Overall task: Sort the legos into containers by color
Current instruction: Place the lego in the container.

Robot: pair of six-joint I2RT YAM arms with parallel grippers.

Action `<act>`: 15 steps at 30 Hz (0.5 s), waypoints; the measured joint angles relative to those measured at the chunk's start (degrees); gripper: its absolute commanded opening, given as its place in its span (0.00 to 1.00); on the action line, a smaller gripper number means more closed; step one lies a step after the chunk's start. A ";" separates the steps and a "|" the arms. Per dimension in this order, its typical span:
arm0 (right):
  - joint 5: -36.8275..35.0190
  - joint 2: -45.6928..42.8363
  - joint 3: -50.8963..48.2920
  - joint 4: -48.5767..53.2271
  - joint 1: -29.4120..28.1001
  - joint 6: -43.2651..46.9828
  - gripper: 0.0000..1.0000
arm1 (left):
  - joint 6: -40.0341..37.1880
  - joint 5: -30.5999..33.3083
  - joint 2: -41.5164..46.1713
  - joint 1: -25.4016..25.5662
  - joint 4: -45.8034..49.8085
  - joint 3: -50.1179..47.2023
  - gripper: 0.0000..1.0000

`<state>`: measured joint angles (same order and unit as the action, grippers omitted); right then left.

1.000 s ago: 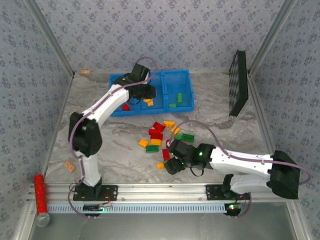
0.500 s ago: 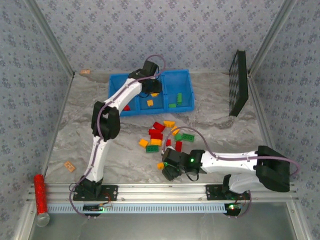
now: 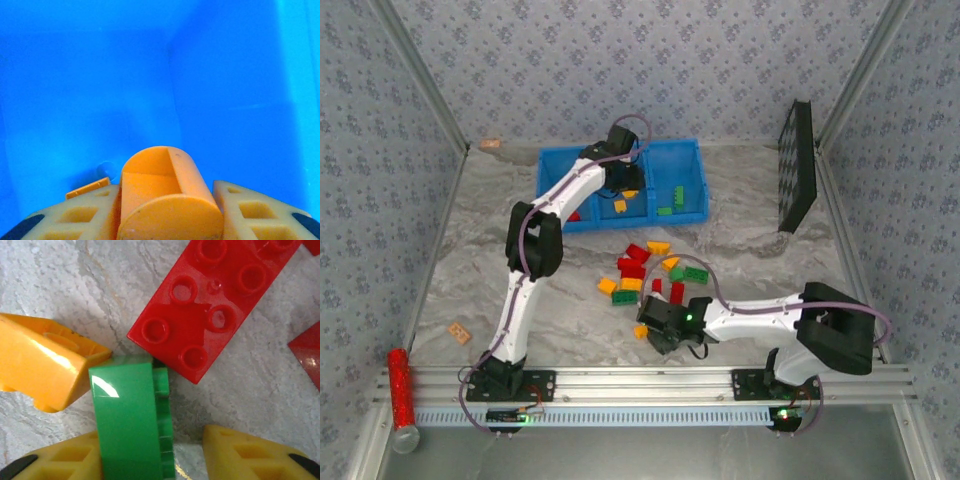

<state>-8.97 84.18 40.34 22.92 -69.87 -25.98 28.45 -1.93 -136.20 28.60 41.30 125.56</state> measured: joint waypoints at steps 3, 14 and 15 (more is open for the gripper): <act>-0.35 0.02 0.13 0.44 0.46 0.09 0.30 | -0.26 -0.61 0.00 -0.24 0.94 0.66 0.58; 7.58 -13.25 0.00 2.23 12.92 0.15 0.20 | -4.02 -3.23 8.68 0.31 2.47 -2.89 0.69; 8.31 -15.37 0.02 3.08 15.19 0.55 0.20 | -4.55 -3.37 10.67 0.44 2.62 -3.91 0.70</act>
<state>-0.67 68.82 40.36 26.00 -54.68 -25.43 23.90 -5.30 -125.54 29.04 43.92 121.64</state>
